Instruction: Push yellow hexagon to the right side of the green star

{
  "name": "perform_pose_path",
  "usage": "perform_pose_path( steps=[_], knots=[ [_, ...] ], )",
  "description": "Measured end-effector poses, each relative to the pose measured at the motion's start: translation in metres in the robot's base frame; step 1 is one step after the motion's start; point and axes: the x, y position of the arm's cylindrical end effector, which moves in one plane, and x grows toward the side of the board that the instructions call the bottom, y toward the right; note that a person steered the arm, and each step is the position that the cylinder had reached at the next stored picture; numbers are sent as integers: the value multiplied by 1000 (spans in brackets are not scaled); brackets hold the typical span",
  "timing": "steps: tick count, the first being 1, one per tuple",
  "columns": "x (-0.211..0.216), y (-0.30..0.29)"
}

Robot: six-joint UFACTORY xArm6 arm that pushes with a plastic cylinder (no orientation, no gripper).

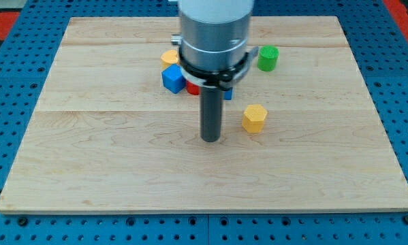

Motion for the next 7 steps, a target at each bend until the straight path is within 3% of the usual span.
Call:
perform_pose_path(
  steps=[2,4,7],
  knots=[
    [9,-40],
    [38,25],
    [10,81]
  ],
)
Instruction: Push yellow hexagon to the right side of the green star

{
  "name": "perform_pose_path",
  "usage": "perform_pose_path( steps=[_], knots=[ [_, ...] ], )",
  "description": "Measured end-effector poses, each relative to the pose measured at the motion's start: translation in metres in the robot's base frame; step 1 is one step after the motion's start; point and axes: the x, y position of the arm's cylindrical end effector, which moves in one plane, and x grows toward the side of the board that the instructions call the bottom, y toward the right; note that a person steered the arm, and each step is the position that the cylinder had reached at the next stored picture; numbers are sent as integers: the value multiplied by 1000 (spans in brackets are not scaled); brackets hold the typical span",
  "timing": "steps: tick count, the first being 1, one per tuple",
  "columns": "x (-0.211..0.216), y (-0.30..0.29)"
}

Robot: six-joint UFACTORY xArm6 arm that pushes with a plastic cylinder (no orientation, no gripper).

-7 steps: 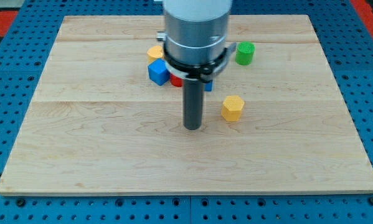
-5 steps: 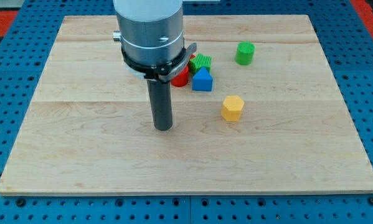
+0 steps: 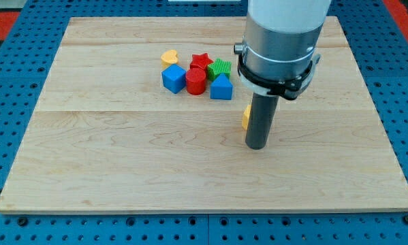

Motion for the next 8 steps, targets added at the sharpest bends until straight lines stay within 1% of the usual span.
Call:
perform_pose_path(
  steps=[3,6,8],
  knots=[
    [-40,8],
    [-51,48],
    [-61,34]
  ],
)
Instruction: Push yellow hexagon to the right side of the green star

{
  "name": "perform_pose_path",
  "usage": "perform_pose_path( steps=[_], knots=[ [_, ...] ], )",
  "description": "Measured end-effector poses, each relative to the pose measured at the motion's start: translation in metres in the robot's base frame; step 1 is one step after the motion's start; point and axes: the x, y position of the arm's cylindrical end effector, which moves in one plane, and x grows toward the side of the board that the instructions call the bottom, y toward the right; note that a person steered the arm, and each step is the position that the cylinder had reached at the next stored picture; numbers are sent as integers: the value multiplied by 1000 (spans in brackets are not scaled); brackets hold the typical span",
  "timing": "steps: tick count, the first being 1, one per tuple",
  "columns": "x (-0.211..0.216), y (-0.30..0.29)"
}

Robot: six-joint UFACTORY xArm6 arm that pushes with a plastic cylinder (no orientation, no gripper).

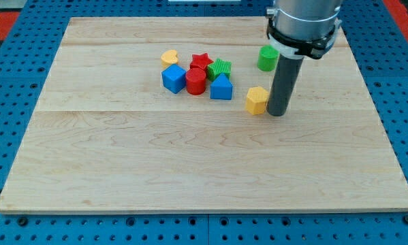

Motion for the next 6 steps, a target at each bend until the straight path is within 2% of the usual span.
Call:
perform_pose_path(
  steps=[2,6],
  knots=[
    [0,-49],
    [-29,-56]
  ],
)
